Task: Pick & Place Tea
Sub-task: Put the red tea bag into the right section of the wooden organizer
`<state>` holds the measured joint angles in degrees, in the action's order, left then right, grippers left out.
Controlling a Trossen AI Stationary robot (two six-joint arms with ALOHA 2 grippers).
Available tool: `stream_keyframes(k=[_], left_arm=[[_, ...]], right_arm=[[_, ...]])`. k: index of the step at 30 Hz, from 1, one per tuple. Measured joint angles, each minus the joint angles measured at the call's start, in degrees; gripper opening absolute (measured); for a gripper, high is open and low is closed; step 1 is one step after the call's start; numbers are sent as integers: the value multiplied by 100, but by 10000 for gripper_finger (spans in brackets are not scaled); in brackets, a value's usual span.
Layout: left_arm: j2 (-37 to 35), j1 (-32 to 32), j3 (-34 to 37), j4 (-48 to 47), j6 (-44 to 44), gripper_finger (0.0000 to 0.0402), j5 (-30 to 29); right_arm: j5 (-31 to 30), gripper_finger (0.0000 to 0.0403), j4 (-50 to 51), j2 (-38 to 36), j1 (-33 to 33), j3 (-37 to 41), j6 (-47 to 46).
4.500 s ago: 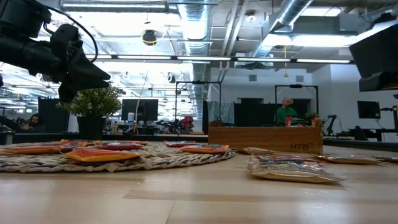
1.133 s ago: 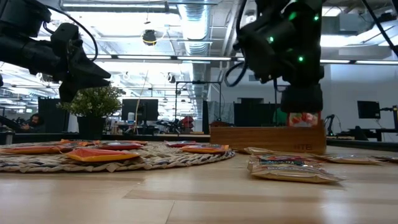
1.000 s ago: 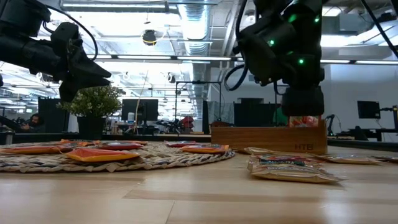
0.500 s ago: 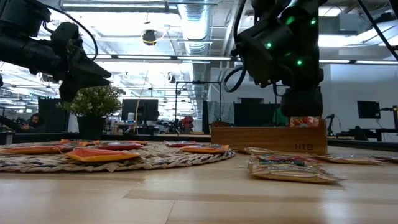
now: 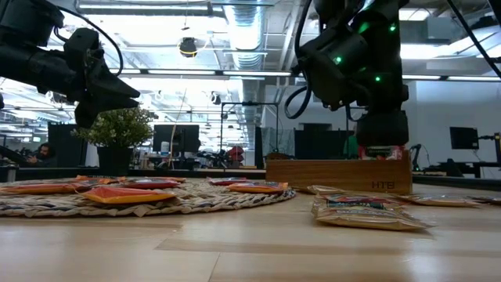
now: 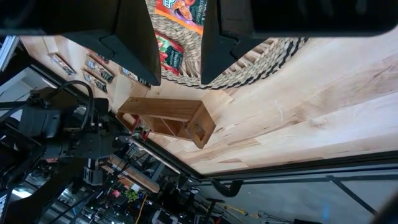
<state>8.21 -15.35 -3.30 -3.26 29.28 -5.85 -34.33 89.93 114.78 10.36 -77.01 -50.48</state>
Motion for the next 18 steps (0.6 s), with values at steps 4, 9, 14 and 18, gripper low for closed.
stream_keyframes(k=[4,9,14,18], left_arm=[[0,0,0,0,2,105,0],[0,-1,-1,1,2,105,0],[0,-2,0,12,4,105,0],[0,0,1,19,4,105,0]], right_arm=[[8,116,11,0,24,-153,226],[1,127,13,-221,77,-679,386],[-15,117,7,-958,289,-931,598],[11,111,-33,-1681,724,-931,587]])
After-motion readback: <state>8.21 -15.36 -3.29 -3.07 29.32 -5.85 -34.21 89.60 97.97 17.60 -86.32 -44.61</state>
